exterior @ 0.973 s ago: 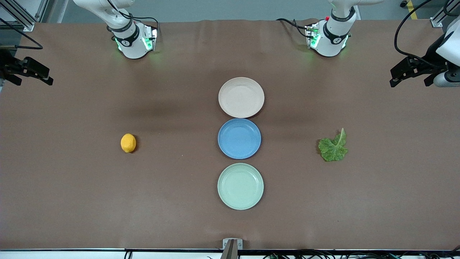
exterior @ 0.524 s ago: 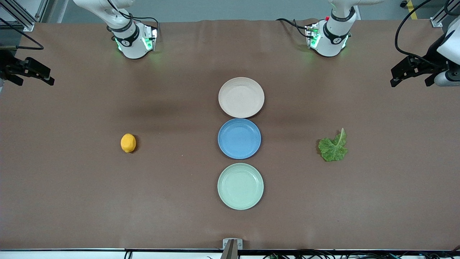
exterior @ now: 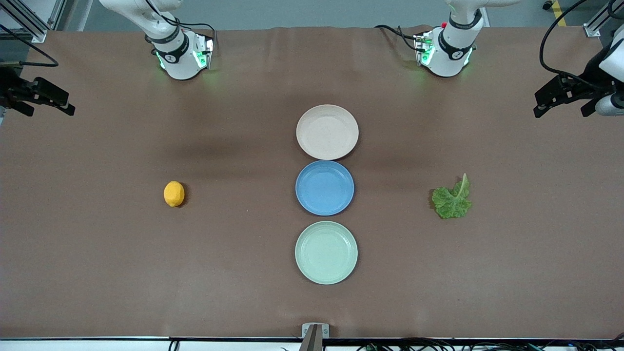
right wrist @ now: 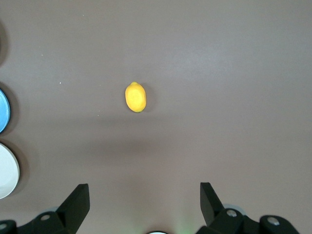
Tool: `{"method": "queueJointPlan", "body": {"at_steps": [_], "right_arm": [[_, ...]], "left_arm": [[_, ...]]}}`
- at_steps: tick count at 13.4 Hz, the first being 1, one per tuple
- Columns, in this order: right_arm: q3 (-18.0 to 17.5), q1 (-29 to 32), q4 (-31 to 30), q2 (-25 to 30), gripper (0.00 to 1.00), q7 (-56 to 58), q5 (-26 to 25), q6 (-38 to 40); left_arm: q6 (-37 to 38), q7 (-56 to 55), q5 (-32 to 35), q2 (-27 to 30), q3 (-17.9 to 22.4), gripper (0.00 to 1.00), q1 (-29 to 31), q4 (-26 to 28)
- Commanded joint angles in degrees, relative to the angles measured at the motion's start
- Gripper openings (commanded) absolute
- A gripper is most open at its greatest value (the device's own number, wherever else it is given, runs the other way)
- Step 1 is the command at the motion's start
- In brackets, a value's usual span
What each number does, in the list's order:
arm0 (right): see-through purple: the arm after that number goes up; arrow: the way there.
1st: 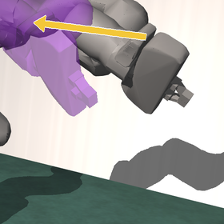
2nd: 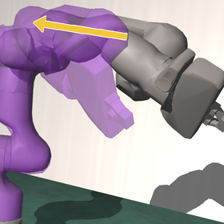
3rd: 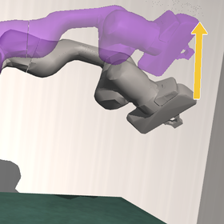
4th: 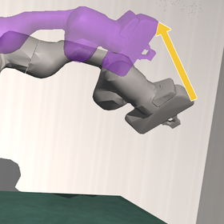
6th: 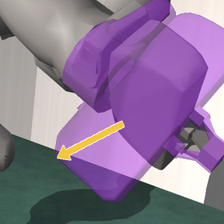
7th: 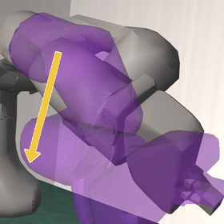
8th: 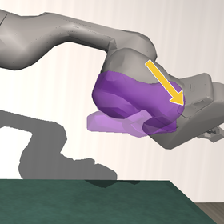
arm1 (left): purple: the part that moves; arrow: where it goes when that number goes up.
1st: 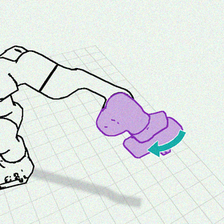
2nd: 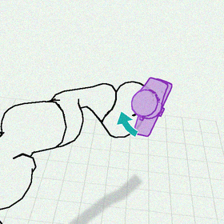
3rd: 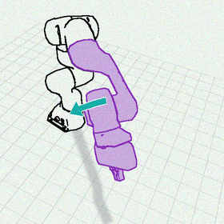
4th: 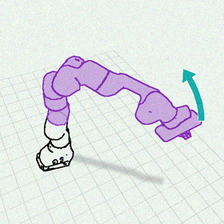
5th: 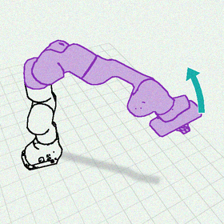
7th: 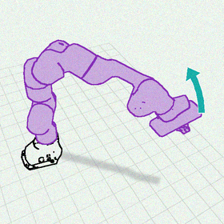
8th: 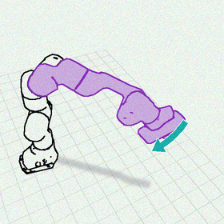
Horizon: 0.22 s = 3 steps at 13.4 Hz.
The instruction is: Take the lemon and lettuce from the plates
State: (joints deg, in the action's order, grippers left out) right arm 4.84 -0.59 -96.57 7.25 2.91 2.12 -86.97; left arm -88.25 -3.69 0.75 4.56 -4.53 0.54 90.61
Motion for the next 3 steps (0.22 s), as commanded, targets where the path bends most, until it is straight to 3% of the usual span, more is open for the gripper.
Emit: {"method": "queueJointPlan", "body": {"at_steps": [1, 3], "right_arm": [[-0.27, 0.59, -1.87, 1.89, 1.00, 0.00, 0.87, -0.48], [-0.45, 0.51, -1.34, 1.81, 1.00, -0.27, 0.78, -0.13]], "left_arm": [[0.44, 0.97, 0.48, -0.16, -0.13, 1.00, 0.08, -1.31], [0.44, 1.05, 0.39, -0.16, -0.22, 1.00, 0.25, -1.31]]}}
